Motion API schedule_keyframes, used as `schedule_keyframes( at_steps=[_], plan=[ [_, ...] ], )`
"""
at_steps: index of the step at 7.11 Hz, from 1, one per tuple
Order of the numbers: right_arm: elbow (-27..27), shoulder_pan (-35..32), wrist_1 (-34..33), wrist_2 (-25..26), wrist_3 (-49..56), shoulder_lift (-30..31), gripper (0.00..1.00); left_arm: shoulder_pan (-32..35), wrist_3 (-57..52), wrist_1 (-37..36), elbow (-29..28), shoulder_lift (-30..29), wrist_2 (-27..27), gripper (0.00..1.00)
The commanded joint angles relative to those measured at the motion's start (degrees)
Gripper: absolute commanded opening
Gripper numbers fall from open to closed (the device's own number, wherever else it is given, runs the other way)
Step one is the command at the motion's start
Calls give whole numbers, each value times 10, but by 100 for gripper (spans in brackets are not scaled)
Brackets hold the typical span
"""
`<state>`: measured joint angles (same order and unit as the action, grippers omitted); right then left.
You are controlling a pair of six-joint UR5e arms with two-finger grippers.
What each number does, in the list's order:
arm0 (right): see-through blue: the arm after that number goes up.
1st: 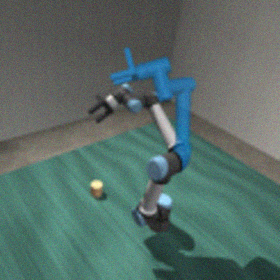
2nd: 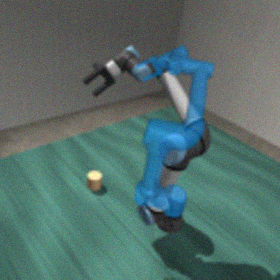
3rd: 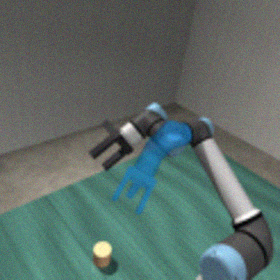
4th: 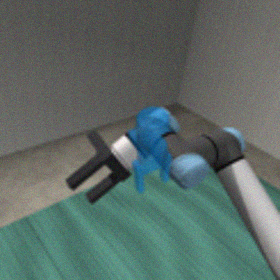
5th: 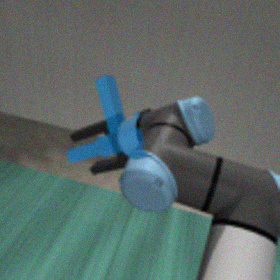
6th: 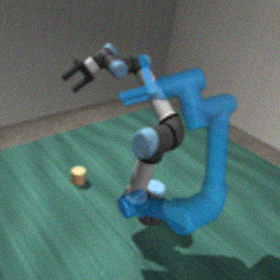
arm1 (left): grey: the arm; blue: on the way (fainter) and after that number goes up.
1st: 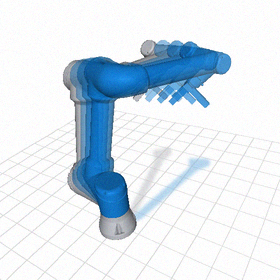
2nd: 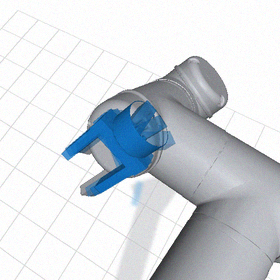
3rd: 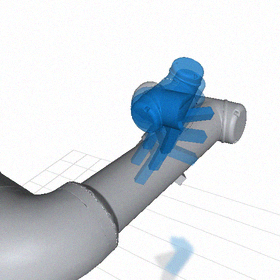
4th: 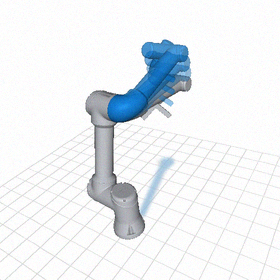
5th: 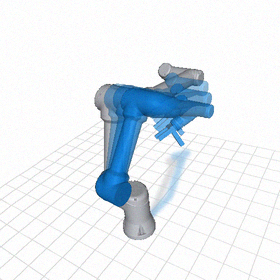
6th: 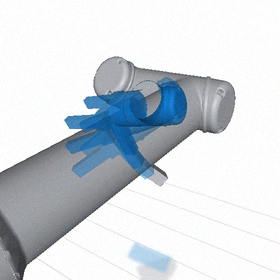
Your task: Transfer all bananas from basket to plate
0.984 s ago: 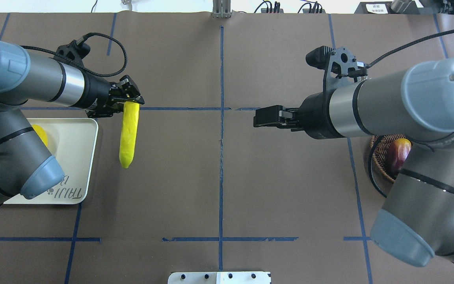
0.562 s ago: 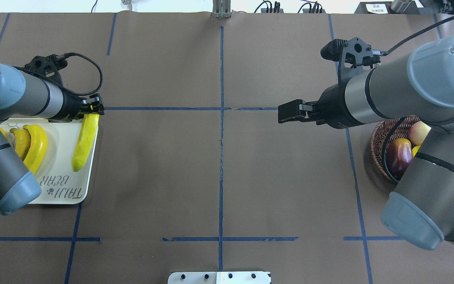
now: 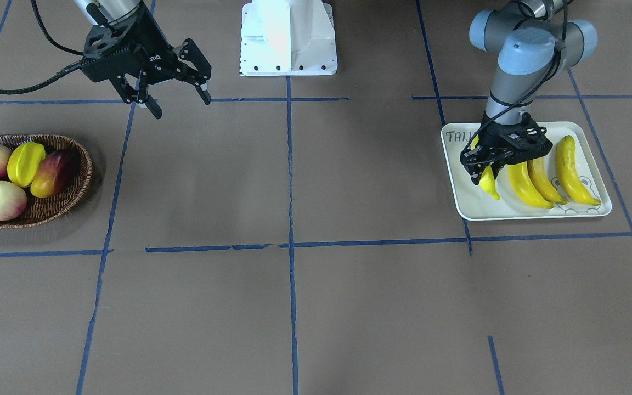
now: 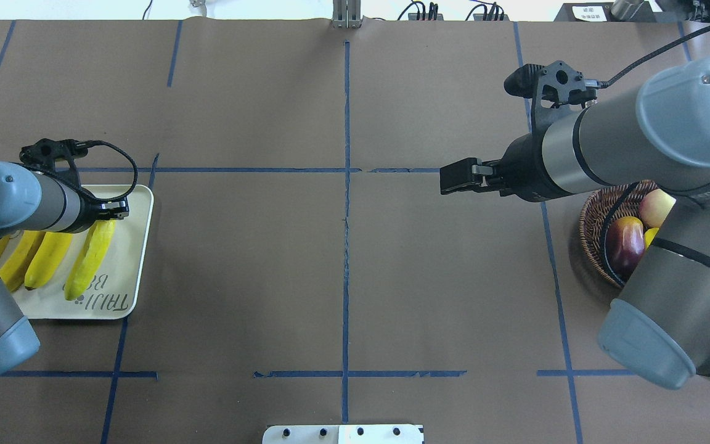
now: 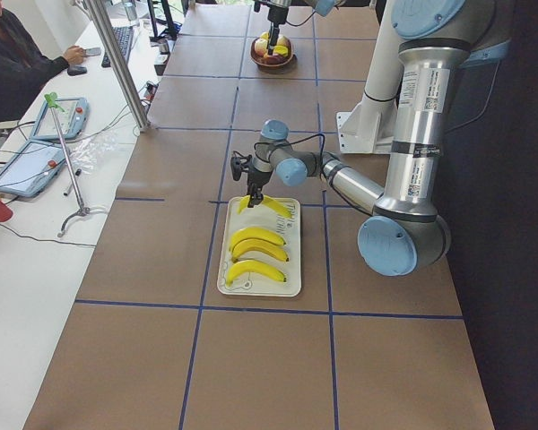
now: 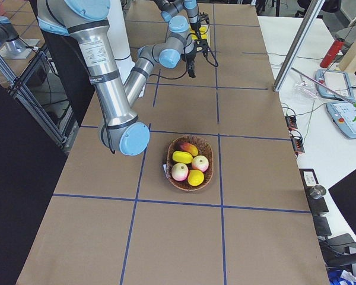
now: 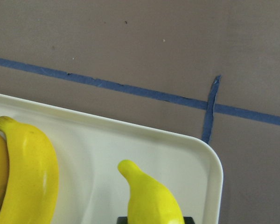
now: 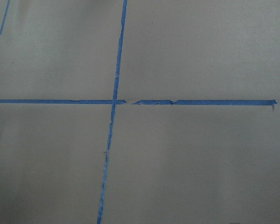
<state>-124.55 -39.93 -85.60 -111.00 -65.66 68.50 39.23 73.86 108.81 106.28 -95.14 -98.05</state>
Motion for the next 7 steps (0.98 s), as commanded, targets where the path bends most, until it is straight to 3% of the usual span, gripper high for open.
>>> schedule_keyframes(
  at_steps=[1, 4, 6, 7],
  plan=[
    [-1, -1, 0, -1, 0, 1, 100, -4, -25, -8, -2, 5, 3, 99],
    [-1, -22, -18, -3, 14, 25, 100, 6, -77, -26, 23, 9, -3, 100],
    [-14, -61, -79, -6, 151, 75, 100, 41, -226, -187, 122, 7, -7, 100],
    [-11, -111, -80, -39, 222, 113, 100, 93, -295, -222, 137, 7, -57, 100]
  ],
)
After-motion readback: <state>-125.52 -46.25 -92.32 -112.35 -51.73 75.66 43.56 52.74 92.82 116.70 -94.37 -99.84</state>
